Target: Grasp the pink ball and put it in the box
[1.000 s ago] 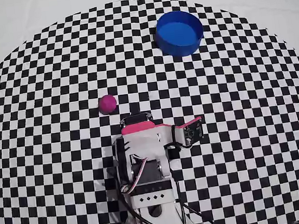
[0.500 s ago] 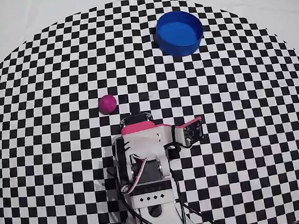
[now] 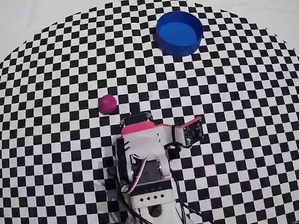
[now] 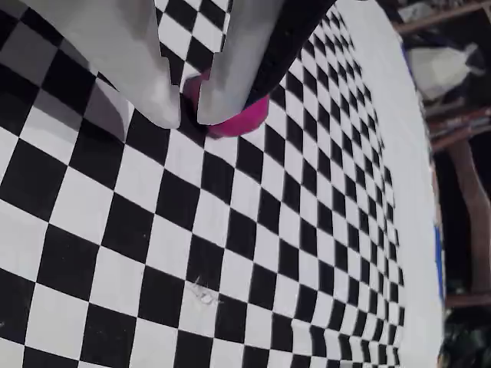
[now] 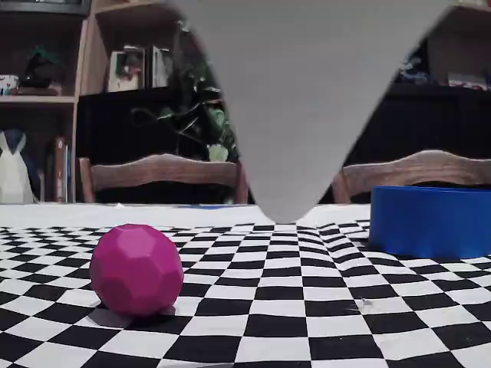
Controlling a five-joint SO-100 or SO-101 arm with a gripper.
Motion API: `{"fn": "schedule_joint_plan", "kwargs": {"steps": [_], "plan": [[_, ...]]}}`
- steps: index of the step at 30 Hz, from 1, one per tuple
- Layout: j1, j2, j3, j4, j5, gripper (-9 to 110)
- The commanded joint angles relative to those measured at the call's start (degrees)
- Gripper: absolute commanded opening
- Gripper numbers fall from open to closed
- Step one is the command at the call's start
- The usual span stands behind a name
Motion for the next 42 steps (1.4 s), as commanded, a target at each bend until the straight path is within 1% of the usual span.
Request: {"fn": "schedule_joint_plan", "kwargs": {"steps": [1, 6, 9, 12, 18, 23, 26, 29, 32, 35, 38, 39, 42], "plan": [[0.09, 0.97, 0.44, -0.26, 0.0, 1], [0.09, 0.97, 0.44, -0.53, -0.35, 1], [0.09, 0.62, 0.0, -3.6, -1.76, 1], [0.18, 0.44, -0.18, -6.68, -3.78, 11], [0.44, -0.09, -0.35, -13.01, -11.69, 17], [0.53, -0.88, -0.09, -17.93, -23.91, 22], [0.53, -1.93, 0.26, -21.36, -34.89, 22], [0.7, -3.87, 0.26, -24.96, -50.19, 22], [0.97, -4.39, 0.26, -28.13, -59.15, 22], [0.88, -4.83, 0.26, -32.26, -65.21, 22], [0.97, -5.01, 0.26, -34.1, -71.19, 22], [1.14, -5.01, 0.26, -34.63, -75.32, 22], [1.14, -5.01, 0.26, -35.42, -80.68, 21]]}}
